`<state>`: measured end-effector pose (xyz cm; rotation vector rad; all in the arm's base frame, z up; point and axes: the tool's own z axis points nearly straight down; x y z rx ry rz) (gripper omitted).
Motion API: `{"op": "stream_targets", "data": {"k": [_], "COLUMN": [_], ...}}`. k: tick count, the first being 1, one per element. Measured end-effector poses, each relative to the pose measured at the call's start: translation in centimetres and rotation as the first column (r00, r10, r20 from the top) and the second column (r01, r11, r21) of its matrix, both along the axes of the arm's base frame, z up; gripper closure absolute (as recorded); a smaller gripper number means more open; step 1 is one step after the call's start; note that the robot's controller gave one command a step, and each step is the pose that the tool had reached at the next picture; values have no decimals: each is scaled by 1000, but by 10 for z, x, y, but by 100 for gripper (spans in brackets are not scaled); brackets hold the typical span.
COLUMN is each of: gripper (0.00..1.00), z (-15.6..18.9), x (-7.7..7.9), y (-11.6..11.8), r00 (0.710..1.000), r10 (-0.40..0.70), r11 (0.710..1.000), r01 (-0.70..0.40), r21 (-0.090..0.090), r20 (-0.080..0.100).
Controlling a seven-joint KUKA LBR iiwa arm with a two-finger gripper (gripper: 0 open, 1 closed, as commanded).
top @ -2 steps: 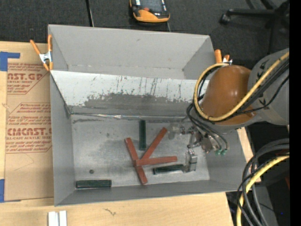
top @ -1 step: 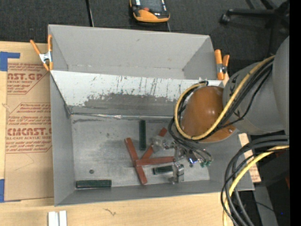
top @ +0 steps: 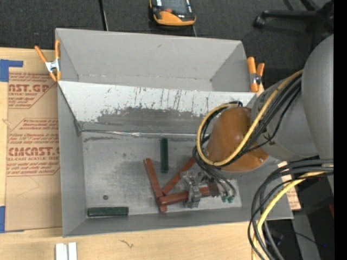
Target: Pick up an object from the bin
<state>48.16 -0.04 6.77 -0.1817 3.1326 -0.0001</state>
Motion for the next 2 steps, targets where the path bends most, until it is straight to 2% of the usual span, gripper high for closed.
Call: {"op": "stream_targets", "data": {"k": [2], "gripper": [100], "z": [3], "x": [-3], "y": [1], "r00": [1000], "r10": [-7], "r11": [1000], "r01": [7], "r21": [0], "r20": [-6]}}
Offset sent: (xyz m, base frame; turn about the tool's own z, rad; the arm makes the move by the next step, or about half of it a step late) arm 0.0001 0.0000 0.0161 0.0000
